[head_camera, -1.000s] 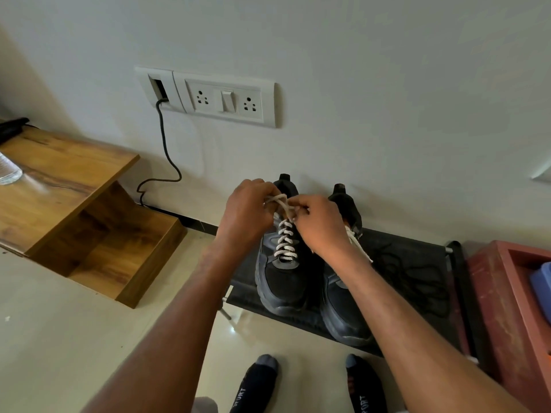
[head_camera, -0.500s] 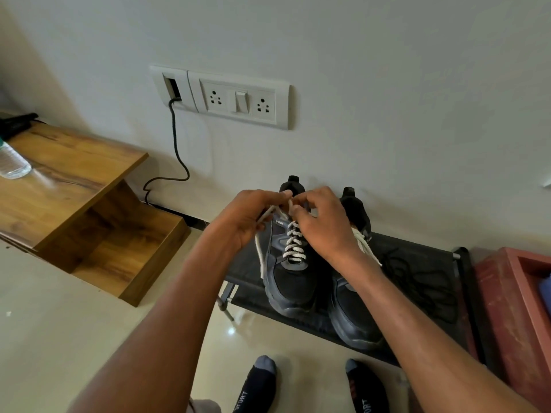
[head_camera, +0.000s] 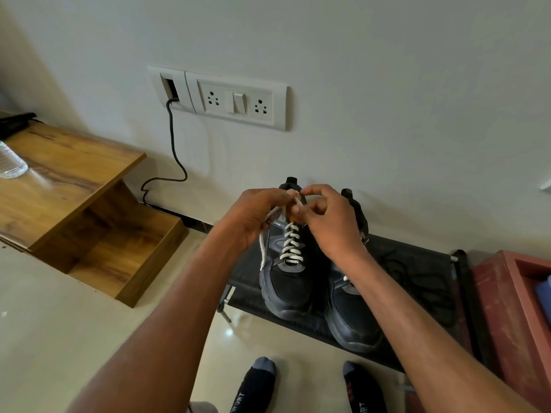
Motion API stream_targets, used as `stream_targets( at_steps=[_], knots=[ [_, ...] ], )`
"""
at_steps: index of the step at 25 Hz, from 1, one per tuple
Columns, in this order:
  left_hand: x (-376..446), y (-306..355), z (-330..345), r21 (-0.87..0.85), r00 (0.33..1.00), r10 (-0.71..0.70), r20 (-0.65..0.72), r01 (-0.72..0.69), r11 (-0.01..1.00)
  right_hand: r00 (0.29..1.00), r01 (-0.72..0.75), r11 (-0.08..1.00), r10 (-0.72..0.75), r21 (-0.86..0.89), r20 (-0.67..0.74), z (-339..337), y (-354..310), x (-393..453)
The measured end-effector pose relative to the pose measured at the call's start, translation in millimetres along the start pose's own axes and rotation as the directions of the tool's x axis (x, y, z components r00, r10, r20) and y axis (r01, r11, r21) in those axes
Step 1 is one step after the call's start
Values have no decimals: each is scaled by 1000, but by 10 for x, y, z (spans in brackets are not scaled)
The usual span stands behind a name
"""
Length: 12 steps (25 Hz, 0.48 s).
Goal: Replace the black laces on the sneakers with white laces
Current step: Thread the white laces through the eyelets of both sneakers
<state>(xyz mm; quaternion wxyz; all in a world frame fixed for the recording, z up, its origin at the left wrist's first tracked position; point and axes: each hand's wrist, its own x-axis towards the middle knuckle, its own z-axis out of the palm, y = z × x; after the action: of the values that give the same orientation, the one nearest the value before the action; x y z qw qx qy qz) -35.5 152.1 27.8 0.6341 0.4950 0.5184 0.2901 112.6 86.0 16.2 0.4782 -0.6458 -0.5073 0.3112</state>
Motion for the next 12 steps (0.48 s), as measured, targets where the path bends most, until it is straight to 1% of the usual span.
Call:
stream_targets(
  at_steps=[1, 2, 3, 4, 5, 6, 7, 8, 9, 10, 12],
  knots=[
    [9, -4, 2, 7, 1000, 17, 6, -17, 1000, 999, 14, 1000, -15, -25, -50, 0, 20, 10],
    [12, -4, -12, 55, 999, 46, 8, -47, 997, 994, 3, 998, -11, -66, -111, -35, 35, 25],
    [34, -26, -50, 165, 996, 83, -25, -78, 983, 981, -26, 988, -4, -155, -193, -97, 72, 45],
    [71, -60, -100, 341, 986, 136, -97, -95, 935, 966, -62, 954, -17, -294, -258, -175, 112, 57],
    [125, -119, -175, 535, 958, 208, -195, -74, 842, 953, -115, 881, -33, -459, -302, -250, 142, 58],
    [161, -179, -255, 675, 922, 269, -280, -10, 738, 950, -145, 780, -63, -608, -307, -297, 149, 40],
    [185, -230, -314, 744, 904, 286, -317, 50, 666, 957, -136, 693, -92, -708, -274, -302, 158, 23],
    [197, -267, -332, 774, 913, 263, -311, 83, 627, 971, -86, 659, -112, -747, -210, -277, 182, 14],
    [209, -297, -328, 788, 936, 221, -272, 85, 610, 984, -17, 673, -118, -739, -131, -228, 176, -2],
    [211, -311, -305, 790, 958, 187, -217, 60, 610, 993, 38, 718, -107, -695, -57, -160, 173, -12],
    [241, -350, -220, 777, 976, 181, -119, -22, 629, 997, 74, 780, -60, -622, 43, -19, 164, -32]
  ],
)
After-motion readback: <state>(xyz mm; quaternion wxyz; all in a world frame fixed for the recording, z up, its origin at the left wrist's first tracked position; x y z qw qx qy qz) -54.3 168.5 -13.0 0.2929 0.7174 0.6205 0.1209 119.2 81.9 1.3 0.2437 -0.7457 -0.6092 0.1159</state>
